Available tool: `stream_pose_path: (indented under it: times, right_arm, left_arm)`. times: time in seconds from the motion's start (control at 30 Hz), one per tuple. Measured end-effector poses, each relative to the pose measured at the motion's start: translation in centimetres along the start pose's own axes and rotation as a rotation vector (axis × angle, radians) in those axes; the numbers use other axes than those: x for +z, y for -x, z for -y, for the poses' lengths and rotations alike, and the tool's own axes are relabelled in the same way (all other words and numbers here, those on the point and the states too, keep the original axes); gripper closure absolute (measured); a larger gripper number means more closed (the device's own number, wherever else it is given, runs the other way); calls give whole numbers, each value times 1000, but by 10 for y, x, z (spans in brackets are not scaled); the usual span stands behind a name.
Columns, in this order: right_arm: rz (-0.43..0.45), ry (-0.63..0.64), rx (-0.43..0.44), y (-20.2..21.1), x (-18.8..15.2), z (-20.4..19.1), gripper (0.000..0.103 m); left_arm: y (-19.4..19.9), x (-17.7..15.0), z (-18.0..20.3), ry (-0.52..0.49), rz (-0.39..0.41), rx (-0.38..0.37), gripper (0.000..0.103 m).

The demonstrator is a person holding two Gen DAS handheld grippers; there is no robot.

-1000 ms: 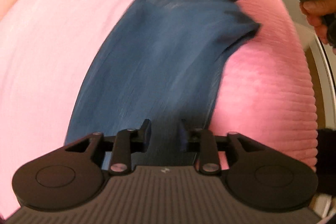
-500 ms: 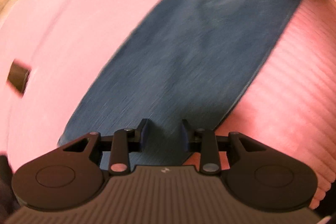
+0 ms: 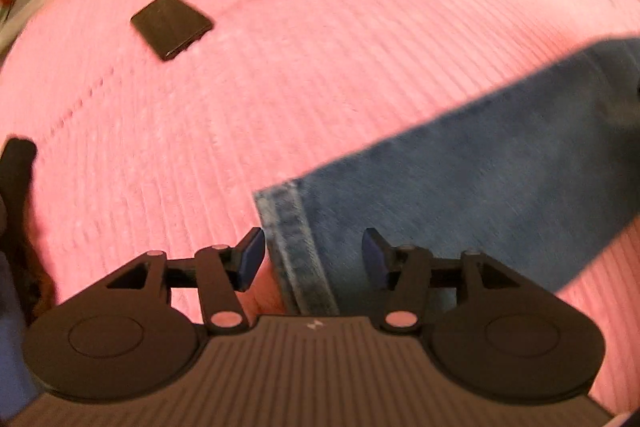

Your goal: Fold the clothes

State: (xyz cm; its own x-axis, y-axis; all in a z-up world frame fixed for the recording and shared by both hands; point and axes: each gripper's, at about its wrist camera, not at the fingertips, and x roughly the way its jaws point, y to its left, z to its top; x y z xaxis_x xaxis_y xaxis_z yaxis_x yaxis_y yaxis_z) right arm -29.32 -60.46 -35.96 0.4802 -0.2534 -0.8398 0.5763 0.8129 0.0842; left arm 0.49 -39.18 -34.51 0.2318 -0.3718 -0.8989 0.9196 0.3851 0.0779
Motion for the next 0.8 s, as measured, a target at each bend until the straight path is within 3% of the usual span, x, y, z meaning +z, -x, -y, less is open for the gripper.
stream_pose_path:
  times: [0.03, 0.07, 0.1, 0.23, 0.4, 0.63, 0.7, 0.8]
  right_arm:
    - [-8, 13, 23, -8, 4, -6, 34]
    - [-12, 11, 32, -17, 6, -8, 34]
    - [-21, -9, 37, -26, 6, -11, 34]
    - [-49, -88, 52, -57, 8, -22, 34]
    - [-32, -135, 69, -55, 11, -32, 34]
    - [-25, -127, 87, -56, 9, -36, 34]
    - [-21, -169, 100, -50, 6, -25, 34]
    - [21, -225, 20, -31, -3, 10, 34]
  left_arm:
    - [-3, 1, -6, 10, 6, -19, 58]
    - [-7, 4, -10, 16, 14, -40, 69]
    - [-9, 5, -13, 14, 13, -44, 74]
    - [-12, 4, -24, 24, 20, -52, 89]
    - [6, 7, -29, -28, 106, -31, 90]
    - [-18, 13, -20, -47, 15, -7, 90]
    - [-13, 14, -21, -34, 8, 14, 82]
    - [2, 11, -20, -31, 21, 66, 81]
